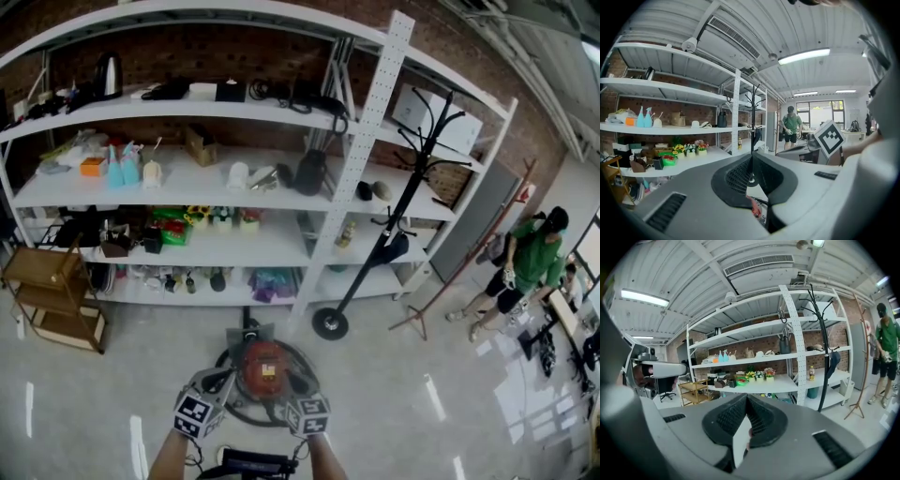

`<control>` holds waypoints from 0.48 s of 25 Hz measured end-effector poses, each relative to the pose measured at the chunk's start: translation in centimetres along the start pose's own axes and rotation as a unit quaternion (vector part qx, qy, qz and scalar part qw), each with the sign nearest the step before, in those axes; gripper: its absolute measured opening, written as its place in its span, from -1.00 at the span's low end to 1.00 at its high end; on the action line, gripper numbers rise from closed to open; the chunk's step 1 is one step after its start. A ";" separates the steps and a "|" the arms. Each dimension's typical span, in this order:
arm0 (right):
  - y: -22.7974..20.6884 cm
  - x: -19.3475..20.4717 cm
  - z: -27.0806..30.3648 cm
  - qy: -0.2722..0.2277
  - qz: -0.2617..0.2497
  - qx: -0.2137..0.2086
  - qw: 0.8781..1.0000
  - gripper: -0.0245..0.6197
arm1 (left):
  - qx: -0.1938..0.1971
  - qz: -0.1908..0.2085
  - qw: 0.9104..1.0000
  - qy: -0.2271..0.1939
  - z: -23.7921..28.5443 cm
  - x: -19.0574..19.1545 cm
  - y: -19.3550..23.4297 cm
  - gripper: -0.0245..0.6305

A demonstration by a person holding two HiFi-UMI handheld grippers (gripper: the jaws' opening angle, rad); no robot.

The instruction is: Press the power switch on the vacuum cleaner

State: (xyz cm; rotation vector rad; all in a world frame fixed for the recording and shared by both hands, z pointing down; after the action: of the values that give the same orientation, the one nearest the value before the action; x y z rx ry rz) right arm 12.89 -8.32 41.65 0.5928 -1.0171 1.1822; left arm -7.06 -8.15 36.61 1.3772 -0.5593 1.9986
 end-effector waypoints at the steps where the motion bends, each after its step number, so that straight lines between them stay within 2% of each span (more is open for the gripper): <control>1: 0.0 -0.3 -0.3 -0.004 0.000 0.001 1.000 -0.89 | 0.000 0.002 1.000 -0.001 0.0 -0.2 0.0 -0.90; 12: -0.2 -2.7 -3.3 -0.037 -0.003 0.014 0.999 -0.89 | 0.000 0.024 0.999 -0.028 -0.2 -2.8 0.1 -0.90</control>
State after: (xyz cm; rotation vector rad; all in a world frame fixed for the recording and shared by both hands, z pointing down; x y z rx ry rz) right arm 14.08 -6.93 37.80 0.6641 -1.0619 1.1778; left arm -6.62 -8.85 33.95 1.4355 -0.6223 2.0041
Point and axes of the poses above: the fingertips, and each gripper's own axes: z forward along the fingers, y to its left, x out of its underside, the point moved 6 cm from there along -z, backward along the fingers, and after that the axes turned 9 degrees about y, right-handed, at the moved point
